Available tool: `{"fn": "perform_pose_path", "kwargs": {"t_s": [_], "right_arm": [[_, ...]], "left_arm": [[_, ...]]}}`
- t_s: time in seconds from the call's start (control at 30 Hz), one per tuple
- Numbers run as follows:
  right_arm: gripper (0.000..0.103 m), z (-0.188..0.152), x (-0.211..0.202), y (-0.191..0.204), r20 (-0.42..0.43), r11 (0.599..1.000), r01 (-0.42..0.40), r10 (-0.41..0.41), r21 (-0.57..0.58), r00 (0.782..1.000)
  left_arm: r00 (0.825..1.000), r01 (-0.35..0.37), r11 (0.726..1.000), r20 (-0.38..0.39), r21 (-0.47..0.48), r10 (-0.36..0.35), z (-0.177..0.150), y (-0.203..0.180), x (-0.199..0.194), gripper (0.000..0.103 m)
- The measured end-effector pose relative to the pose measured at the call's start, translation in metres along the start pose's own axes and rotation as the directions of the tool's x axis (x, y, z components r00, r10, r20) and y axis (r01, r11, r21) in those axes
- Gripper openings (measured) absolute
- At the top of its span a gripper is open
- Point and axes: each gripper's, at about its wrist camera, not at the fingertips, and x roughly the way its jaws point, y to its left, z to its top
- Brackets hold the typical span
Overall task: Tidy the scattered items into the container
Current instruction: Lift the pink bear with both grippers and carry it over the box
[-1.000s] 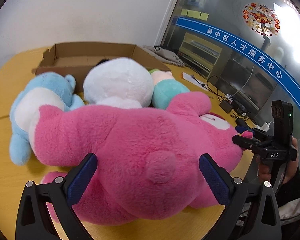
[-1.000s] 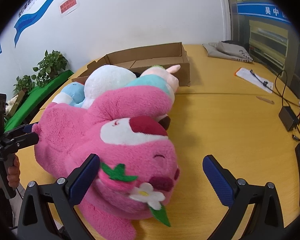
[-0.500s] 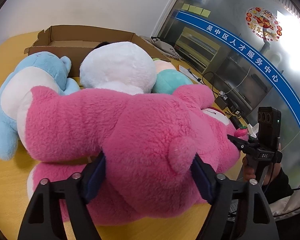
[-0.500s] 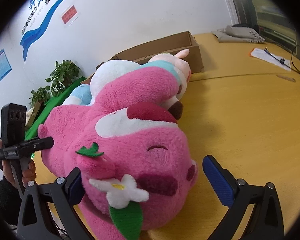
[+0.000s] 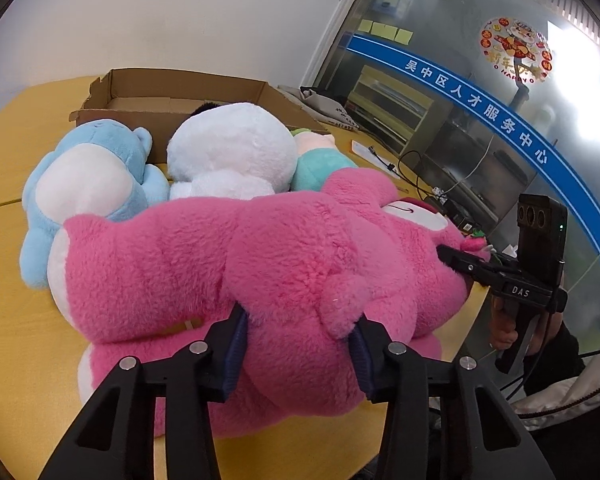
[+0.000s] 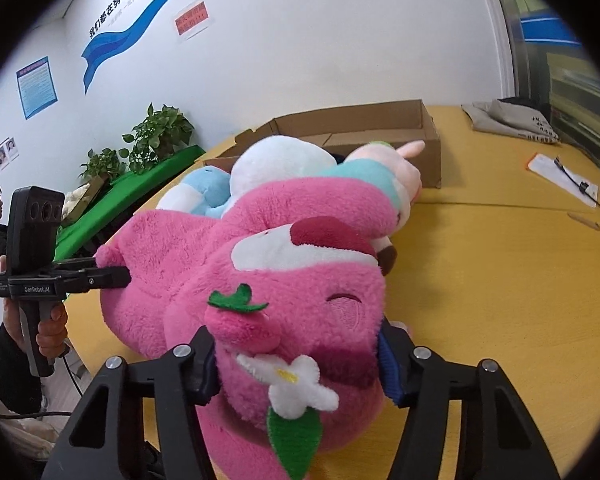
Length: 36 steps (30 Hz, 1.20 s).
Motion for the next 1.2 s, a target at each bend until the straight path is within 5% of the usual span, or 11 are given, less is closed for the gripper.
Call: {"fn": "perform_pose_path", "kwargs": {"t_s": [0.37, 0.73, 1.0, 1.2], "right_arm": [[0.056, 0.088, -0.015, 0.010, 0.152, 0.995, -0.018, 0.032, -0.093, 0.988], [0.055, 0.256, 0.040, -0.029, 0.259, 0.995, -0.005, 0.032, -0.103, 0.965], [0.055, 0.362, 0.128, -0.092, 0.262, 0.998, 0.026, -0.011, -0.054, 0.965], [0.055, 0.387, 0.241, -0.153, 0.149, 0.997, 0.079, -0.081, 0.015, 0.986]], "left_arm": [[0.991, -0.027, 0.998, 0.136, 0.053, 0.019, 0.089, -0.007, -0.033, 0.048], [0.975, -0.074, 0.986, 0.220, 0.147, 0.040, 0.286, 0.029, -0.006, 0.048], [0.990, -0.048, 0.993, 0.136, 0.104, 0.034, 0.412, 0.101, 0.088, 0.047], [0.998, -0.066, 0.998, -0.003, -0.002, 0.066, 0.439, 0.180, 0.206, 0.047]]}}
